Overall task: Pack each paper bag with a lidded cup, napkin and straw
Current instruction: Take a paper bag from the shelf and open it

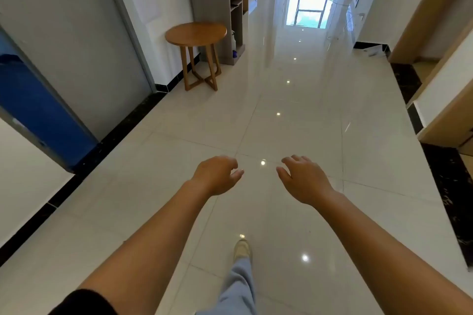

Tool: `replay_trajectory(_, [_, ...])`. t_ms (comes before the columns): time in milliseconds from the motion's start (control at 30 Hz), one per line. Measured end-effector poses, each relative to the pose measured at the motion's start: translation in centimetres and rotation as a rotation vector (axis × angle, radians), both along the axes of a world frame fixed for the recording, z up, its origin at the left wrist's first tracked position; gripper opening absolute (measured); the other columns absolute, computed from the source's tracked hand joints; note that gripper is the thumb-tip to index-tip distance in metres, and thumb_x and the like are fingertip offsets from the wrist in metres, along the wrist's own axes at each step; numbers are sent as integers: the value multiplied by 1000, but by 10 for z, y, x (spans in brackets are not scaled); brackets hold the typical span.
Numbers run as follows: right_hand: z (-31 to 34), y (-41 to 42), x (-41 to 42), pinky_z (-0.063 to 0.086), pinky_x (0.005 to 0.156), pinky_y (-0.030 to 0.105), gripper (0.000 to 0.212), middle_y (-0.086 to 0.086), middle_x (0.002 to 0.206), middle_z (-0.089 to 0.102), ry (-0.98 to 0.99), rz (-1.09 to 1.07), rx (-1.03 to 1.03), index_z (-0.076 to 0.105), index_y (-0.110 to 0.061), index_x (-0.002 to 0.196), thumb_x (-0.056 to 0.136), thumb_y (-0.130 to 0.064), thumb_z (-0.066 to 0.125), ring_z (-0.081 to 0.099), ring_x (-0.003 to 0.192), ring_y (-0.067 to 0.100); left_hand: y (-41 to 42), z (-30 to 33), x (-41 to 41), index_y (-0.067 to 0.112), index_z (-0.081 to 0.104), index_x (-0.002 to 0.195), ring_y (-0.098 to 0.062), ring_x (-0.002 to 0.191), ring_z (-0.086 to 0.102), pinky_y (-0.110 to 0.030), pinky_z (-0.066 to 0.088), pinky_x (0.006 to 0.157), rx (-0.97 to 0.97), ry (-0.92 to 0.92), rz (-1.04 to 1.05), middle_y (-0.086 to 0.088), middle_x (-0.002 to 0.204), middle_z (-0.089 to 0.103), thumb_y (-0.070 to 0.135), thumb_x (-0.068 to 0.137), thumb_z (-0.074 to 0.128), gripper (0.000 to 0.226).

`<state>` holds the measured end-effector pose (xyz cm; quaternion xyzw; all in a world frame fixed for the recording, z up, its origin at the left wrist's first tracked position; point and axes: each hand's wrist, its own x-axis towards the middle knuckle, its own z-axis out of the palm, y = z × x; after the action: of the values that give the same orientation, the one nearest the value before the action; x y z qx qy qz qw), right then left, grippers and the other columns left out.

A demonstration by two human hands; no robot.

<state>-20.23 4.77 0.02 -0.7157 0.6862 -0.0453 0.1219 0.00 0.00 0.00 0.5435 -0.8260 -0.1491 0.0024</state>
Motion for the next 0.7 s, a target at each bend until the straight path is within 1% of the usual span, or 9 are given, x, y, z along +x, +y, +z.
replay_trajectory(133, [-6, -66, -12, 39, 98, 32, 43, 5, 130, 53, 29, 3, -34, 47, -11, 132, 101, -37, 30, 47, 119, 22, -72, -3, -10, 16, 55, 124, -18, 111, 55, -30, 43, 85, -33, -86, -16, 0, 126, 58, 43, 98, 39, 41])
replay_trajectory(233, [-7, -127, -23, 39, 96, 30, 41, 4, 126, 55, 132, 43, -35, 49, -12, 129, 101, -35, 30, 50, 115, 21, -137, -6, -18, 15, 55, 123, -19, 110, 56, -30, 43, 83, -46, -148, -33, -1, 124, 59, 44, 98, 39, 41])
replay_trajectory(367, [-4, -209, -37, 40, 92, 29, 36, 4, 120, 57, 209, 68, -23, 51, -13, 123, 100, -32, 30, 52, 109, 20, -225, 1, -26, 15, 56, 123, -21, 108, 57, -31, 44, 81, -77, -173, -30, -2, 122, 60, 44, 97, 39, 42])
replay_trajectory(533, [3, -302, -51, 40, 93, 30, 38, 3, 119, 56, 212, 75, -10, 51, -12, 123, 100, -33, 30, 51, 110, 20, -318, 10, -43, 15, 56, 122, -21, 104, 58, -31, 44, 79, -83, -191, -47, -3, 119, 61, 43, 98, 39, 41])
replay_trajectory(700, [1, -381, -76, 40, 93, 29, 36, 4, 119, 56, 184, 67, 0, 51, -12, 124, 99, -30, 31, 51, 109, 20, -395, 7, -72, 14, 58, 119, -20, 102, 58, -29, 44, 76, -71, -181, -72, -2, 116, 62, 43, 98, 39, 40])
